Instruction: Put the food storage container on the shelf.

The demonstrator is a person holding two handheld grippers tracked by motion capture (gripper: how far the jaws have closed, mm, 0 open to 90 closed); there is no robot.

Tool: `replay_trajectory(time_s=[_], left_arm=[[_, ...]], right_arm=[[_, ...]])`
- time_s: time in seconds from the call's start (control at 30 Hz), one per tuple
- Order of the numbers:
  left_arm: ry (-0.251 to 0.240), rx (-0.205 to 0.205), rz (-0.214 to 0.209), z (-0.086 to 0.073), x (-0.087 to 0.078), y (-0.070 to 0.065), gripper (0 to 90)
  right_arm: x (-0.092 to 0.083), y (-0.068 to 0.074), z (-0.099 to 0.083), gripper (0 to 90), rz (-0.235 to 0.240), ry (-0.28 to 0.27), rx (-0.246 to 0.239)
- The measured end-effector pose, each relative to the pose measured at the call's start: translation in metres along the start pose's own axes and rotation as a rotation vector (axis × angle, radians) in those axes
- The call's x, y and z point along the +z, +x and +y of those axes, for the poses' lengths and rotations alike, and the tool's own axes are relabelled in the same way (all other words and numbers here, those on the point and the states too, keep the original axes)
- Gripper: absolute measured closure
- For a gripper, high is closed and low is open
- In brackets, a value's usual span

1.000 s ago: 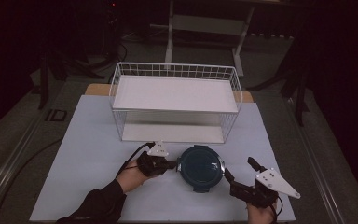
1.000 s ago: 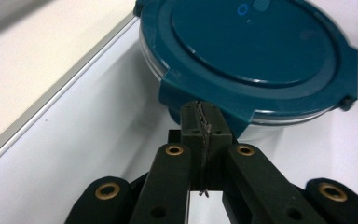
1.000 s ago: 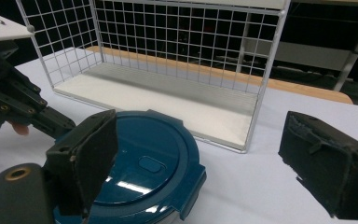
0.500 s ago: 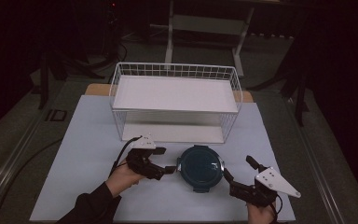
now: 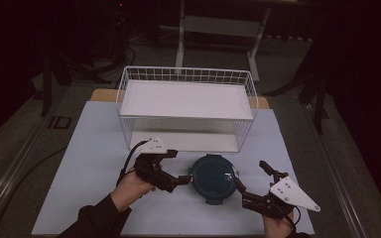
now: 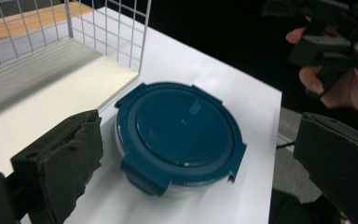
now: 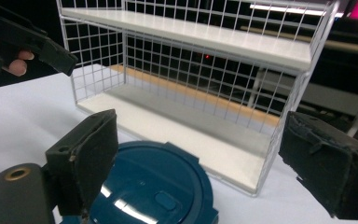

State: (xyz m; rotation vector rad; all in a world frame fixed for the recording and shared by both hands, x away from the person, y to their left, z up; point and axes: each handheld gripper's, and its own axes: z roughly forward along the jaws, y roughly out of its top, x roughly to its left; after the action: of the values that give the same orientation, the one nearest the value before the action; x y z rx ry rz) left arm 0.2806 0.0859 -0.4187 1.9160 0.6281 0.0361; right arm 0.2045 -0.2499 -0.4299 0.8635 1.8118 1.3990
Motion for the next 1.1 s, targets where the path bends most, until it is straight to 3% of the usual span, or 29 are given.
replay_trajectory(time_s=[0.13,0.33,0.5,0.6,0.8,0.93,0.97,1.0,1.1], left_arm=[[-0.004,-0.013,-0.001,0.006,0.008,0.002,1.5],[-0.008,-0.085,0.015,0.008,0.023,0.013,1.5],[0.012,-0.130,0.042,0.001,0.034,0.023,1.5],[0.043,-0.167,0.054,-0.006,0.042,0.030,1.6],[0.098,-0.235,0.079,-0.020,0.057,0.040,1.7],[0.137,-0.317,0.070,-0.030,0.064,0.046,1.7],[0.137,-0.317,0.070,-0.030,0.064,0.046,1.8],[0.143,-0.364,0.054,-0.034,0.067,0.048,1.8],[0.194,-0.437,0.018,-0.038,0.071,0.052,1.8]], right_arm=[[-0.002,0.000,0.001,14.4,0.004,-0.018,-0.005],[-0.009,-0.001,0.002,16.0,0.007,-0.054,0.002],[-0.014,-0.001,0.002,20.5,0.001,-0.049,0.017],[-0.013,-0.002,0.000,20.3,-0.006,-0.044,-0.002],[-0.008,-0.003,-0.003,11.7,0.012,-0.008,0.001],[-0.005,-0.004,-0.002,10.4,0.023,0.008,-0.002],[-0.005,-0.004,-0.002,10.4,0.023,0.008,-0.002],[-0.002,-0.005,-0.004,10.1,0.022,0.017,0.003],[-0.002,-0.005,-0.004,10.1,0.014,0.020,-0.008]])
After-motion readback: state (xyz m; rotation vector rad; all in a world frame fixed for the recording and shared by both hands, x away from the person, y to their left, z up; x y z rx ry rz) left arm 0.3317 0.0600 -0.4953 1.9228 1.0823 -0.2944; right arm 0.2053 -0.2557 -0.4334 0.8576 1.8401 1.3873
